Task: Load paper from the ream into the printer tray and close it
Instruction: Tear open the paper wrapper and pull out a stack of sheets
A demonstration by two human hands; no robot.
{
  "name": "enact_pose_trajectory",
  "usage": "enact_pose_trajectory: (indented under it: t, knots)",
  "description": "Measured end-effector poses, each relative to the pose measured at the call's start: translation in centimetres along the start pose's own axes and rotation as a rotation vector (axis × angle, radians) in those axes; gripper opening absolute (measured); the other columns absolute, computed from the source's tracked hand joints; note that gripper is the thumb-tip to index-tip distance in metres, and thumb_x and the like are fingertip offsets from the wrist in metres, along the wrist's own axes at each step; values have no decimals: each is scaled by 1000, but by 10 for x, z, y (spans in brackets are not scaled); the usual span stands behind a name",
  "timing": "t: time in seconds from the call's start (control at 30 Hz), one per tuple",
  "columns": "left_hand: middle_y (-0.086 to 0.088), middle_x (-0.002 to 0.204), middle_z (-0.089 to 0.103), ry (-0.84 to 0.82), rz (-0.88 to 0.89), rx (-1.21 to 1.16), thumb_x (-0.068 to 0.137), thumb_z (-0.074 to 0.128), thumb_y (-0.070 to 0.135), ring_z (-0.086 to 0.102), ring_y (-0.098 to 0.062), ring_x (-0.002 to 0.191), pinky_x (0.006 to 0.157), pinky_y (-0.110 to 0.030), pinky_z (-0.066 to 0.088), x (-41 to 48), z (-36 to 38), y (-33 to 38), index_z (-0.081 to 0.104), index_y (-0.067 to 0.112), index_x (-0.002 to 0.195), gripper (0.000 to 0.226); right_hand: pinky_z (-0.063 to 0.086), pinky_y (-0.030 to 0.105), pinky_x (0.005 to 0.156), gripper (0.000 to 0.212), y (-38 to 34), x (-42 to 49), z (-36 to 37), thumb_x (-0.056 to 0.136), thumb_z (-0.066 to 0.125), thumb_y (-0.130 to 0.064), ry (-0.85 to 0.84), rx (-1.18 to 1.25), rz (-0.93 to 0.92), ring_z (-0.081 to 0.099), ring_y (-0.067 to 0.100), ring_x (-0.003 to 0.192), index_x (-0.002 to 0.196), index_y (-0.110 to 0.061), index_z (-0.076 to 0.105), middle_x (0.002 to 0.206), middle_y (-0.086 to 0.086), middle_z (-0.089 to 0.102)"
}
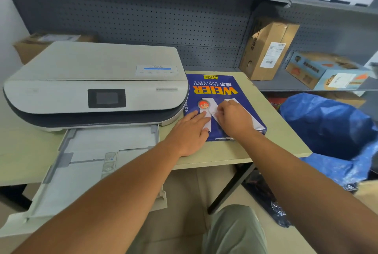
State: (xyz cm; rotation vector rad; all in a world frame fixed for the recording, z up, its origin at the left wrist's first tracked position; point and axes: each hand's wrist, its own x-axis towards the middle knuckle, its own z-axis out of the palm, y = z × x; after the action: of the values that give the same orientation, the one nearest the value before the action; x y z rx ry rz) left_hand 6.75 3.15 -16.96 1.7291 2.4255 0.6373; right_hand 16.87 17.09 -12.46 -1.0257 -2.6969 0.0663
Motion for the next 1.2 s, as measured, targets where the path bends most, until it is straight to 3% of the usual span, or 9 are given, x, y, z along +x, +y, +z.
enact_pose_trajectory:
  t: [0.07,0.2,0.5,0.7,1.07,1.2]
  knots:
    - [5,166,27,2,4,4,104,30,38,16,-17,154,125,-37,20,1,1,-1,35,25,154,52,59,45,84,32,-1,-1,-1,98,56,-34,9,17,-16,65,29,104,124,-18,65,115,8,68]
    - [4,166,27,4,8,6,104,30,38,17,-18,154,125,-38,21,1,1,-2,36,25,154,52,60,42,84,24,-3,2,-4,96,61,-24,-32,-37,-12,66,28,101,118,-19,68,113,9,69]
    - [4,166,28,34,7,9,104,32,34,18,-18,154,124,-38,21,-1,1,1,37,25,153,51,53,41,93,37,3,-7,-14,88,74,-19,-8,-75,-67,57,27,119,123,-19,63,129,7,61]
    - [4,166,27,24,15,24,103,31,33,18,-19,154,124,-40,21,-1,1,1,36,25,154,51,50,40,98,31,18,-37,-25,94,66,-18,3,-70,-119,56,26,123,125,-20,63,130,5,63]
    - [5,167,23,-14,6,17,105,33,39,13,-17,155,124,-39,24,-3,-2,1,31,26,156,52,48,42,92,13,25,-101,-55,97,59,-13,175,151,-118,58,28,111,109,-14,65,116,10,64]
    - [6,168,20,-26,5,3,103,35,38,10,-17,156,125,-41,17,-2,-1,-2,29,27,157,55,54,50,78,19,45,-126,-51,97,49,-23,287,132,-297,62,36,93,98,-13,64,99,12,68]
